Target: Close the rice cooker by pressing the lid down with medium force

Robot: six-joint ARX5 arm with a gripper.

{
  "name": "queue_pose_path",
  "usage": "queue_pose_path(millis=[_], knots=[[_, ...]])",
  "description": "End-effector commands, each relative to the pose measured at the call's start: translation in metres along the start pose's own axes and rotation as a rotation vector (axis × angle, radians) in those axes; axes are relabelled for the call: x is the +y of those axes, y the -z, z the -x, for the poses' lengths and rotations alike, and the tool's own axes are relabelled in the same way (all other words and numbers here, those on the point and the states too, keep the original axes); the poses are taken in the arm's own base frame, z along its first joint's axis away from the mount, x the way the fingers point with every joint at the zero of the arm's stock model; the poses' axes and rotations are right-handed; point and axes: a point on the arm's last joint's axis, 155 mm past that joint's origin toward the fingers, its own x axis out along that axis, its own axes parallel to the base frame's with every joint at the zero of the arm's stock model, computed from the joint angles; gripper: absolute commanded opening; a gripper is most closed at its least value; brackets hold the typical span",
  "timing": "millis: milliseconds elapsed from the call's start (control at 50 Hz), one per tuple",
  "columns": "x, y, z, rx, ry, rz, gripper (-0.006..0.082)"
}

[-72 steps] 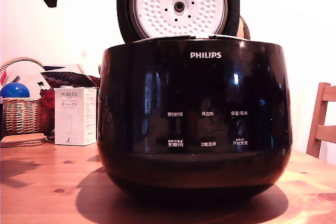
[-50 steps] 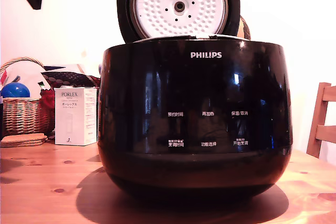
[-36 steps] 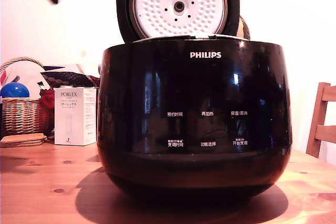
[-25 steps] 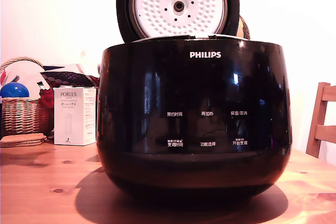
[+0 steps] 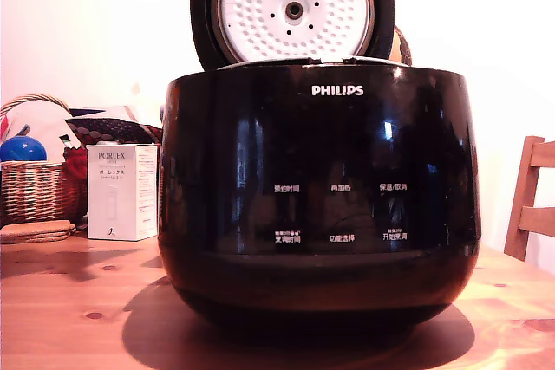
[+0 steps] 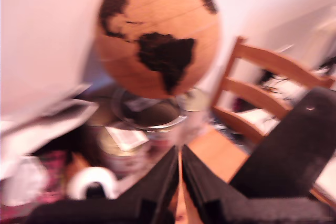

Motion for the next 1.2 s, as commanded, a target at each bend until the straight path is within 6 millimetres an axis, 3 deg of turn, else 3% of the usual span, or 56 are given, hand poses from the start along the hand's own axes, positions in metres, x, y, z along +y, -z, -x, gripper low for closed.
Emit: queue_pose_path(millis=[0, 140, 420, 800, 1180], knots=[[0.001, 0.018, -0.023, 0.047, 0.04, 0.038, -0.0024], [-0.007, 0.027, -0.033, 0.07, 0.088, 0.058, -0.0024], [-0.033, 0.043, -0.032, 0.138, 0.193, 0.102, -0.0024], [-0.099, 0.093, -0.017, 0.374, 0.39, 0.227, -0.0024], [-0.149, 0.122, -0.017, 0.481, 0.426, 0.118, -0.0024]])
